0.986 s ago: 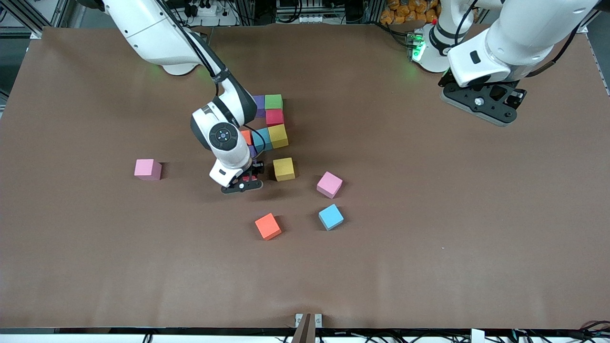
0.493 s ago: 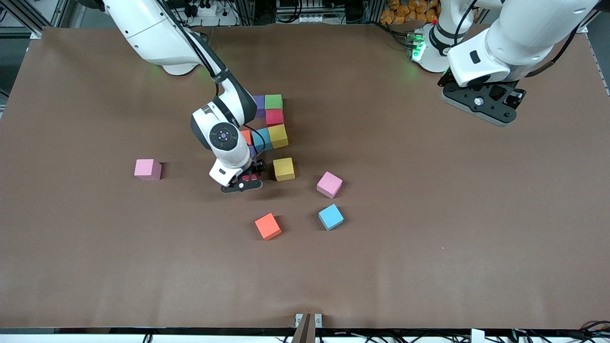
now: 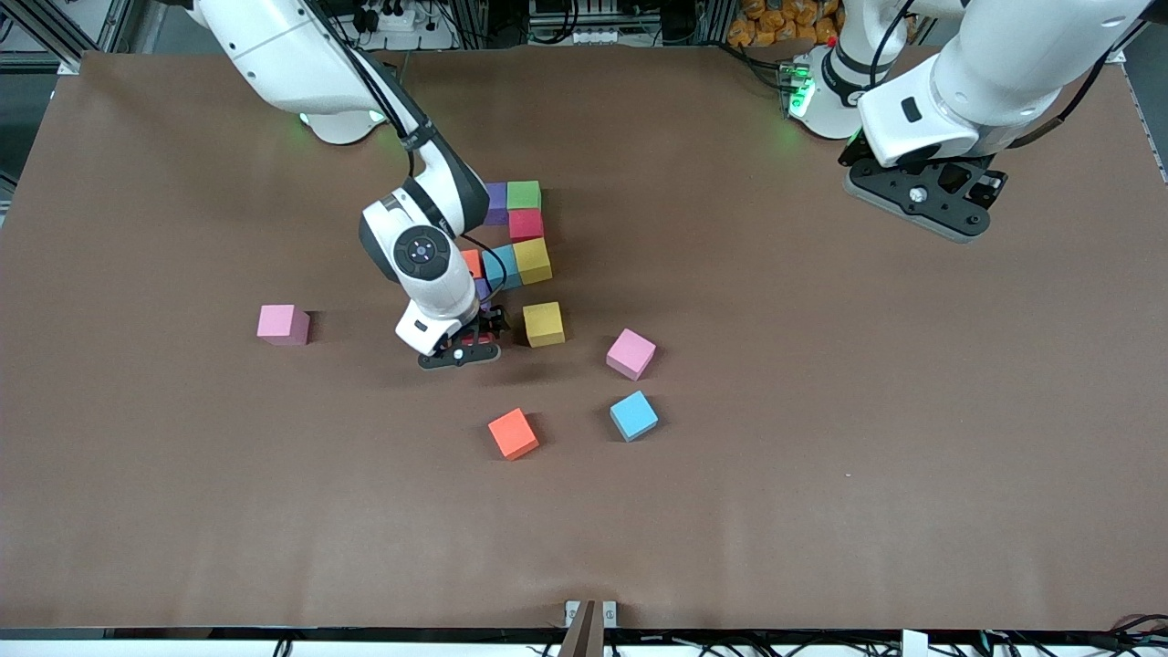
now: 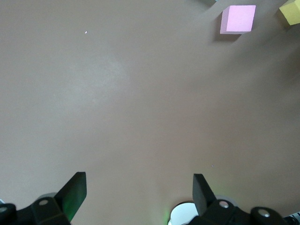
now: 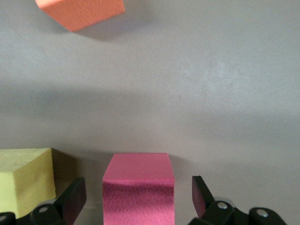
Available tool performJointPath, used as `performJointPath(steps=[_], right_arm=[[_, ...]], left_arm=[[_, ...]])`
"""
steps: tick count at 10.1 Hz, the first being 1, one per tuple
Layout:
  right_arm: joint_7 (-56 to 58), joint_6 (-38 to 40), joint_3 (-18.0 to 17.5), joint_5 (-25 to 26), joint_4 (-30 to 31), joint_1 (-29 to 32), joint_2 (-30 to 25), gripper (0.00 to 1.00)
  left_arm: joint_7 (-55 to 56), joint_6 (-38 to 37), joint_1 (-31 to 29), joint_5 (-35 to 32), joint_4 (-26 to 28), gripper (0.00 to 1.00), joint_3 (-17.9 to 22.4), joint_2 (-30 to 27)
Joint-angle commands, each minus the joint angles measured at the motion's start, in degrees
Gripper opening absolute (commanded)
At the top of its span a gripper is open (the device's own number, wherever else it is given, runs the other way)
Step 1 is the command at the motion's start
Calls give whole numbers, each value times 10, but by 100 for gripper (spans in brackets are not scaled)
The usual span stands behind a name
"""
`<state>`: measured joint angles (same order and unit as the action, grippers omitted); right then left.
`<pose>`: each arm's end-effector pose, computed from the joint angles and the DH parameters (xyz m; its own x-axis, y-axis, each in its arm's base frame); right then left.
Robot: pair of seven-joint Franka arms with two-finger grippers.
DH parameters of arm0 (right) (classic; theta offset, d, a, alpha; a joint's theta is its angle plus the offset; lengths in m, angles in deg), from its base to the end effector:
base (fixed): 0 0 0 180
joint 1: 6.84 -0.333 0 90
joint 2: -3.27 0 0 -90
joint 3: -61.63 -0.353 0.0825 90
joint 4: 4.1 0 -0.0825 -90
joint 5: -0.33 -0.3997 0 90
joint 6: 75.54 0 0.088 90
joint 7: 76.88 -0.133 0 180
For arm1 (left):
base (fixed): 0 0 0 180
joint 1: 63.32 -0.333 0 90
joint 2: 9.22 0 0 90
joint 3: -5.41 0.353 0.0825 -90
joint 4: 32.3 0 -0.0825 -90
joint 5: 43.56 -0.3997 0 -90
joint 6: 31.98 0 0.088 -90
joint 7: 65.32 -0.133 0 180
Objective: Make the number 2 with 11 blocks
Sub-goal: 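Lower the pink cube and open the right gripper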
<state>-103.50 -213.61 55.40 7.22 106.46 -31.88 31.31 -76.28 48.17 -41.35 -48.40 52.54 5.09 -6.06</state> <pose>0.5603 0.3336 0.2284 0.9874 0.1578 0.0077 0.1575 -0.9871 0.0283 0.5297 -0.2037 0.6341 0.8339 -0.5313 -0.1495 -0.5437 -0.8374 -0.0566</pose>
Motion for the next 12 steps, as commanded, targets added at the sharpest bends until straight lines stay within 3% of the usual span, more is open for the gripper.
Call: performJointPath(steps=[1, 6, 8, 12], right_arm=[[-13, 11, -2, 8, -2, 3, -23, 100], [-12, 17, -4, -4, -52, -47, -16, 100], [-14, 14, -4, -44, -54, -82, -3, 100], [-20, 14, -3, -44, -72, -105, 31, 100]], left_arm=[[2, -11, -10, 11, -13, 100, -1, 4], [2, -11, -9, 18, -14, 100, -2, 4], [3, -11, -6, 20, -13, 100, -2, 4], [-10, -11, -12, 12, -14, 100, 0, 3]])
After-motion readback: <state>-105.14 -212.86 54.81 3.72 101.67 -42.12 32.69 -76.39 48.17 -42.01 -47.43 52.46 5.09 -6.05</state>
